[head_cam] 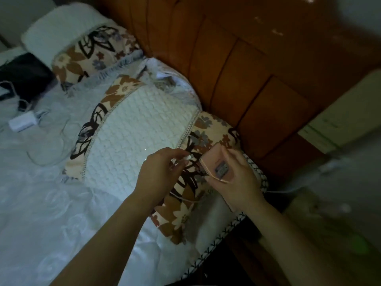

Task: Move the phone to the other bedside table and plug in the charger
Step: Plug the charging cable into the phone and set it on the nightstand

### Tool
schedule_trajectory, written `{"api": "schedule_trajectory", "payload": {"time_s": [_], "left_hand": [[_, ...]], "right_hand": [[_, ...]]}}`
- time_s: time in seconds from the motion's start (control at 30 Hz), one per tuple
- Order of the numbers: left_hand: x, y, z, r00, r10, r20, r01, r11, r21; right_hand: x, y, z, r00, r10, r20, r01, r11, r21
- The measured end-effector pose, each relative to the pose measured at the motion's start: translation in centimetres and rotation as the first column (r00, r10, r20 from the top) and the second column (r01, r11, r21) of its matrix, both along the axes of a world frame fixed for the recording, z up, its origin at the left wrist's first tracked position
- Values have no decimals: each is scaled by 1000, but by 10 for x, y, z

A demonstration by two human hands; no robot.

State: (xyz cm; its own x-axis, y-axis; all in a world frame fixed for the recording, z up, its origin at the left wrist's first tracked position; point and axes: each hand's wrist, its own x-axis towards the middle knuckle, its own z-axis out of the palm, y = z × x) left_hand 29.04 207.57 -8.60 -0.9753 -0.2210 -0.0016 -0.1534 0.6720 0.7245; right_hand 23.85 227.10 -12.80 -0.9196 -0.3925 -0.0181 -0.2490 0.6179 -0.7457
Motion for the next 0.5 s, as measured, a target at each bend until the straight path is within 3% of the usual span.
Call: {"api": "schedule_trajectory", "payload": {"time_s": [0.23,0.5], "left_hand": [[38,53,29,926,-353,-134,353,935,-27],[52,127,40,722,-669,-176,660,742,-116]], "right_hand": [[96,64,27,961,-273,-48,269,961,-70],[175,125,49,856,-503,-118,502,864,-35]]}}
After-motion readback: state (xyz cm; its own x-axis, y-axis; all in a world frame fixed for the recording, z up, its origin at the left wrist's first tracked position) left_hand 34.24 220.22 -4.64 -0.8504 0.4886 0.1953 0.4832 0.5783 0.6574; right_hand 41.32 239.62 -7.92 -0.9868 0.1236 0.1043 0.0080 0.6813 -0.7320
